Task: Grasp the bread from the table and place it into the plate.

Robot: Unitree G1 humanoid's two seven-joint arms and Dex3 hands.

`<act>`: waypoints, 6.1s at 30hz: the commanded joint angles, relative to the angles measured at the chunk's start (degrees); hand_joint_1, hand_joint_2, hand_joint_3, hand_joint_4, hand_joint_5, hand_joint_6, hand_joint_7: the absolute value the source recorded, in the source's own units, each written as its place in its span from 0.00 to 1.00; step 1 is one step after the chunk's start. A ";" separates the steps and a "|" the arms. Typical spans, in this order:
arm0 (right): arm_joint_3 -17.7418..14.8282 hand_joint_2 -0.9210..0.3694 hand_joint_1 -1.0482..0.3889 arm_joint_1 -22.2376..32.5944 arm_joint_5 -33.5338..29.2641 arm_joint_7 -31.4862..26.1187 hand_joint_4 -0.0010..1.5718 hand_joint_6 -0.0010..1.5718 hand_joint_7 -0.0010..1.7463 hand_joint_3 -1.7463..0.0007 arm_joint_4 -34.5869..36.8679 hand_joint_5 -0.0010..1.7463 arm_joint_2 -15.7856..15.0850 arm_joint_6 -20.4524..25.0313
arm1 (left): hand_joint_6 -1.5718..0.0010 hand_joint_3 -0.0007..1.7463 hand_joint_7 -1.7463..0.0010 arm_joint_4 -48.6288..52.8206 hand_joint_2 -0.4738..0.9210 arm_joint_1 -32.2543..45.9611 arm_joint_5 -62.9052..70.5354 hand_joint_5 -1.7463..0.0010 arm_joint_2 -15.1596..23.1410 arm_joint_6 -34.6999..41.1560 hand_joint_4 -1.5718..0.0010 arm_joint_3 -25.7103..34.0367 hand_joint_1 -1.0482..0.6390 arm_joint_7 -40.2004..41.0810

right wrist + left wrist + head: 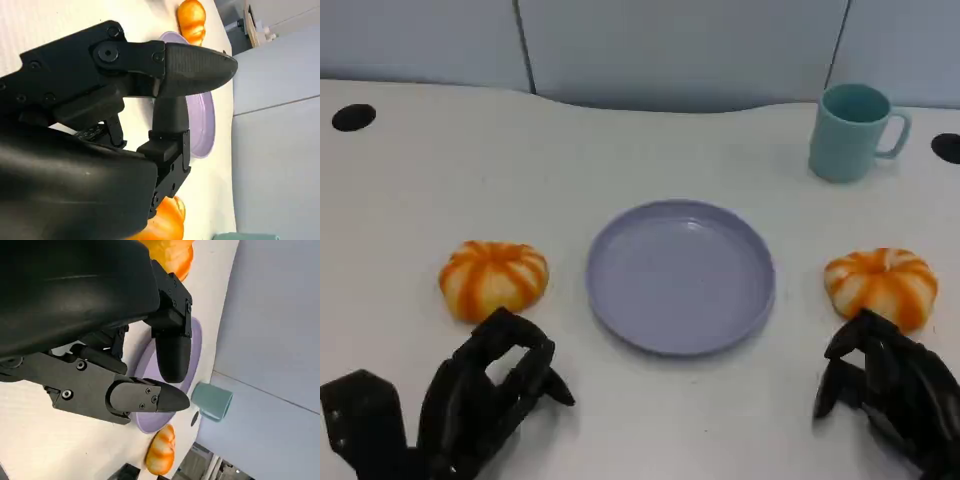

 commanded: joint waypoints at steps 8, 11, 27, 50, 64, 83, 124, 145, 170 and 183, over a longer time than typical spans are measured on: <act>-0.23 0.00 0.42 0.31 0.23 0.15 0.43 0.27 1.00 0.65 0.88 1.00 -0.87 0.07 | 0.72 0.15 0.03 0.36 1.00 -0.64 -0.20 0.00 0.67 -0.27 0.57 0.54 0.29 0.18; -0.07 0.00 0.41 0.40 0.08 -0.37 0.44 0.27 1.00 0.66 0.26 1.00 -0.91 1.22 | 0.73 0.16 0.03 0.44 1.00 -0.54 0.41 0.00 0.81 -0.95 0.57 0.35 0.29 0.40; 0.41 0.00 0.42 0.41 0.23 -0.37 0.44 0.27 1.00 0.65 0.38 1.00 0.58 -0.20 | 0.68 0.10 0.67 1.43 1.00 -1.28 8.19 0.34 4.22 -18.65 0.71 -0.93 0.30 0.74; 1.89 0.00 0.42 0.05 -0.60 -2.31 0.42 0.26 1.00 0.67 0.49 1.00 1.23 -0.38 | 0.86 0.01 1.00 -21.06 0.99 -4.22 69.12 0.83 26.99 -17.41 1.00 -12.35 0.17 33.24; 1.76 0.00 0.41 -0.23 -0.07 -1.26 0.43 0.26 1.00 0.66 1.20 1.00 0.90 -0.96 | 0.87 0.00 1.00 -15.50 0.97 -12.32 74.04 0.88 28.99 -5.29 1.00 -21.49 0.20 27.88; 1.55 0.00 0.42 0.46 0.02 -1.06 0.45 0.27 1.00 0.67 -0.23 1.00 0.27 0.90 | 0.95 0.00 1.00 22.98 0.97 -39.18 75.28 1.00 23.55 5.04 1.00 -38.36 0.22 28.39; 0.88 0.00 0.42 6.30 3.40 0.84 0.45 0.26 1.00 0.66 -8.11 1.00 -0.05 4.15 | 0.81 0.00 0.97 46.86 0.96 -43.12 71.16 0.95 12.77 8.56 0.86 -49.66 0.35 35.55; 0.88 0.00 0.42 5.99 3.25 1.04 0.45 0.26 1.00 0.65 -7.75 1.00 -0.22 3.97 | 0.59 0.14 0.25 46.50 1.00 -36.20 69.17 0.00 14.29 0.24 0.54 -49.78 0.44 63.34; 0.87 0.00 0.43 4.66 3.08 0.78 0.44 0.25 0.99 0.65 -5.93 1.00 -0.07 5.05 | 0.54 0.59 0.00 42.76 0.66 -43.69 61.48 0.00 14.13 -15.22 0.42 -38.60 0.56 78.01; 1.52 0.00 0.42 5.21 2.42 -0.76 0.45 0.26 1.00 0.65 -7.39 1.00 0.28 5.64 | 0.57 0.74 0.00 41.80 0.60 -48.79 64.03 0.00 13.03 -25.23 0.44 -41.94 0.52 69.75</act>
